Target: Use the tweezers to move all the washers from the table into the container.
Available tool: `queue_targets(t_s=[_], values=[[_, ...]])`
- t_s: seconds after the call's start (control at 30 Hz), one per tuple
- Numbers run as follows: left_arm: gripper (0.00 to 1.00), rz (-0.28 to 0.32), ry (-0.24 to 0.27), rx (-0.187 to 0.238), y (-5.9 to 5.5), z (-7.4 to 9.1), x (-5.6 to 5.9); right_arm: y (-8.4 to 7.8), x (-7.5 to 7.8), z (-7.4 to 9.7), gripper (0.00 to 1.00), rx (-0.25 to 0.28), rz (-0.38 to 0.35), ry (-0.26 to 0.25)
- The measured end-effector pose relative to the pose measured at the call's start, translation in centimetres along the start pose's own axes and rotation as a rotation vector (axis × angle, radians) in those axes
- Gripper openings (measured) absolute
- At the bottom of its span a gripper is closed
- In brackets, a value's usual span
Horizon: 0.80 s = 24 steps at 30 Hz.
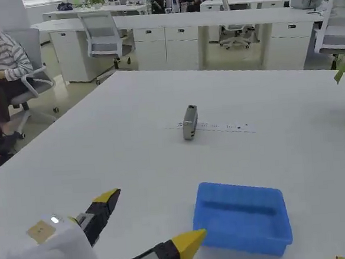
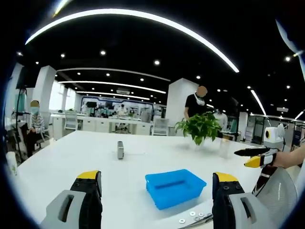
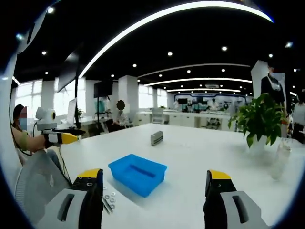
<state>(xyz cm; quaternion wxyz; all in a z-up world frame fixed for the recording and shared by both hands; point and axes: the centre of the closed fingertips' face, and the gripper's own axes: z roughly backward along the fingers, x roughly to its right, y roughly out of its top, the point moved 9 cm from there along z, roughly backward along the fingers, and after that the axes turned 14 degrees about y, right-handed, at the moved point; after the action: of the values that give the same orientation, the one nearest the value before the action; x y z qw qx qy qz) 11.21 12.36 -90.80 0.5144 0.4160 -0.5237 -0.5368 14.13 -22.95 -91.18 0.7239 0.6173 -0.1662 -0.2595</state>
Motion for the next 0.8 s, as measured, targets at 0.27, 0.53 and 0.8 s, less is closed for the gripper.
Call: queue_targets(t_s=[0.27,0.53,0.8], values=[[0.97,-0.005,-0.006,0.004,0.04,0.05,0.05,0.01,0.01,0.03,0.84,-0.006,0.009,-0.006],[0.97,0.001,-0.007,-0.001,0.02,0.05,-0.01,-0.01,0.10,0.03,0.84,-0.010,0.009,-0.013],[0.96,-0.004,-0.019,-0.009,-0.03,-0.04,0.13,-0.13,0.13,-0.01,0.81,-0.037,0.022,-0.018]])
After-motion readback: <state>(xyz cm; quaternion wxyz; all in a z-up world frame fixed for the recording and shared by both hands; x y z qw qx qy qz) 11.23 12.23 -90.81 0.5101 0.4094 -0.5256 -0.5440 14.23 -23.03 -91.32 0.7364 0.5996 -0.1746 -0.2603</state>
